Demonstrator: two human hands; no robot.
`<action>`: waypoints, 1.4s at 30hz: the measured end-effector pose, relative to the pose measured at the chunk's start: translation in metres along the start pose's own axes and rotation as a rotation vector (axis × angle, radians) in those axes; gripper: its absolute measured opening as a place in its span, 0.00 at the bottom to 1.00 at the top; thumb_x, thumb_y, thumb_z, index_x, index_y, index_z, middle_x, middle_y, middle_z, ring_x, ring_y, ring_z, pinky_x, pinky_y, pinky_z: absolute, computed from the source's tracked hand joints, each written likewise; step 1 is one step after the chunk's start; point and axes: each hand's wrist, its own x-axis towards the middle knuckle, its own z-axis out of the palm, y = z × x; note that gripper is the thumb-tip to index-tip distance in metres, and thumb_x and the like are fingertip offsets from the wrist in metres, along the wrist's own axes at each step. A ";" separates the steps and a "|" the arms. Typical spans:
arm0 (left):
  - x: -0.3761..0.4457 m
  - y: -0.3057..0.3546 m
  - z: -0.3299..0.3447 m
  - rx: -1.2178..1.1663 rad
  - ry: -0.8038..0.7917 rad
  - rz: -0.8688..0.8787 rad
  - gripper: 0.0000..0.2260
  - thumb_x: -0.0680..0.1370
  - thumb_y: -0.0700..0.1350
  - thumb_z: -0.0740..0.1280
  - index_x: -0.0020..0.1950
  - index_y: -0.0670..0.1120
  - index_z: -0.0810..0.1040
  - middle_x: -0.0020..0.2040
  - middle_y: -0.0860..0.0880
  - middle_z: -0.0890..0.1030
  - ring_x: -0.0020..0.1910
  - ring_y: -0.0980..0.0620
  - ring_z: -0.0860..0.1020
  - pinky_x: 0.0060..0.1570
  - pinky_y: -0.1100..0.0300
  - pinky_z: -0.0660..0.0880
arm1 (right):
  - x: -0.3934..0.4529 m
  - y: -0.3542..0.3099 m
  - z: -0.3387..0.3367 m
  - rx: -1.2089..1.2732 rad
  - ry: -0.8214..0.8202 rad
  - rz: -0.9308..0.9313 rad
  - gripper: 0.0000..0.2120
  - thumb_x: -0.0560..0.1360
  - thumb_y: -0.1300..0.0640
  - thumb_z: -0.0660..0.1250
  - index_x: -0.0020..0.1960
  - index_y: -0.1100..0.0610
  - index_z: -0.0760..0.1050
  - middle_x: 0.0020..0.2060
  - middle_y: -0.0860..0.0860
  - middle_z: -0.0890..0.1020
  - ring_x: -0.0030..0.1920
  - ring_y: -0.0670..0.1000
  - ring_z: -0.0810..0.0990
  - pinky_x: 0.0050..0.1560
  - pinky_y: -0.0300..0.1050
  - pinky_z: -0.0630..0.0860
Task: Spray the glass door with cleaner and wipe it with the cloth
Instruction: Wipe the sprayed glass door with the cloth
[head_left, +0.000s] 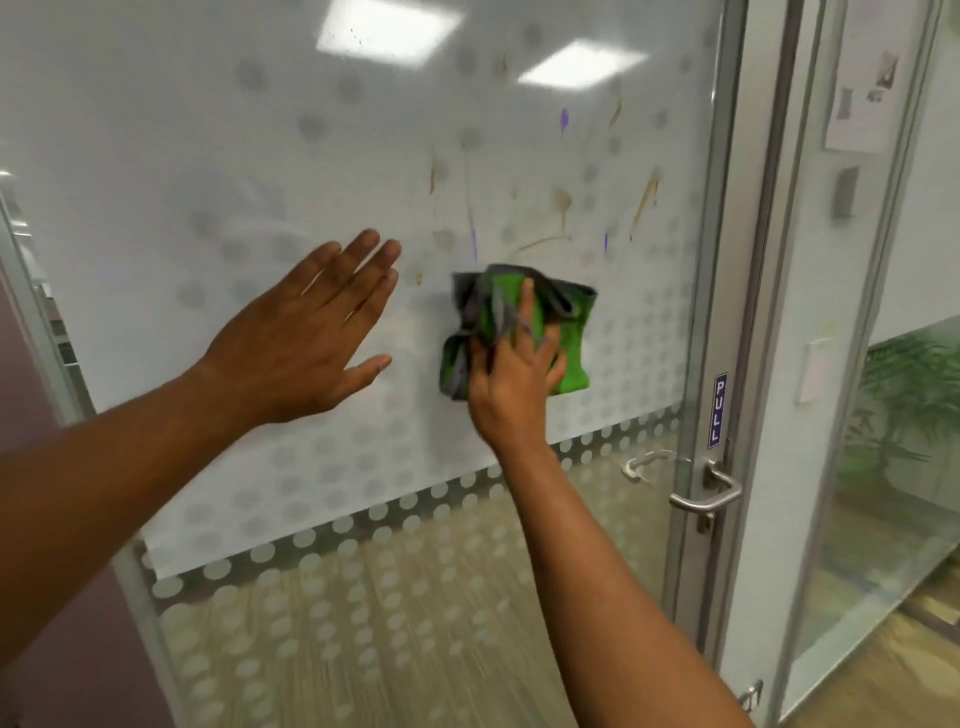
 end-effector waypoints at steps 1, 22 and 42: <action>0.003 -0.007 -0.001 0.015 0.008 -0.013 0.36 0.83 0.61 0.47 0.81 0.34 0.51 0.82 0.35 0.47 0.82 0.37 0.45 0.80 0.41 0.51 | 0.012 0.003 -0.001 0.024 0.040 0.062 0.26 0.80 0.44 0.53 0.78 0.41 0.53 0.81 0.47 0.51 0.79 0.64 0.48 0.74 0.70 0.44; 0.015 -0.039 -0.008 0.004 -0.029 -0.054 0.43 0.79 0.69 0.39 0.82 0.37 0.46 0.83 0.37 0.42 0.82 0.39 0.41 0.81 0.43 0.48 | 0.010 -0.023 0.014 -0.078 0.048 -0.108 0.28 0.79 0.42 0.53 0.79 0.45 0.57 0.81 0.51 0.52 0.79 0.64 0.49 0.73 0.73 0.44; 0.016 -0.036 -0.004 -0.021 0.050 -0.045 0.41 0.81 0.65 0.45 0.81 0.33 0.51 0.82 0.34 0.47 0.82 0.37 0.46 0.80 0.40 0.51 | 0.032 0.066 -0.014 -0.035 0.080 0.358 0.32 0.79 0.40 0.51 0.80 0.50 0.53 0.81 0.51 0.53 0.79 0.61 0.51 0.76 0.65 0.48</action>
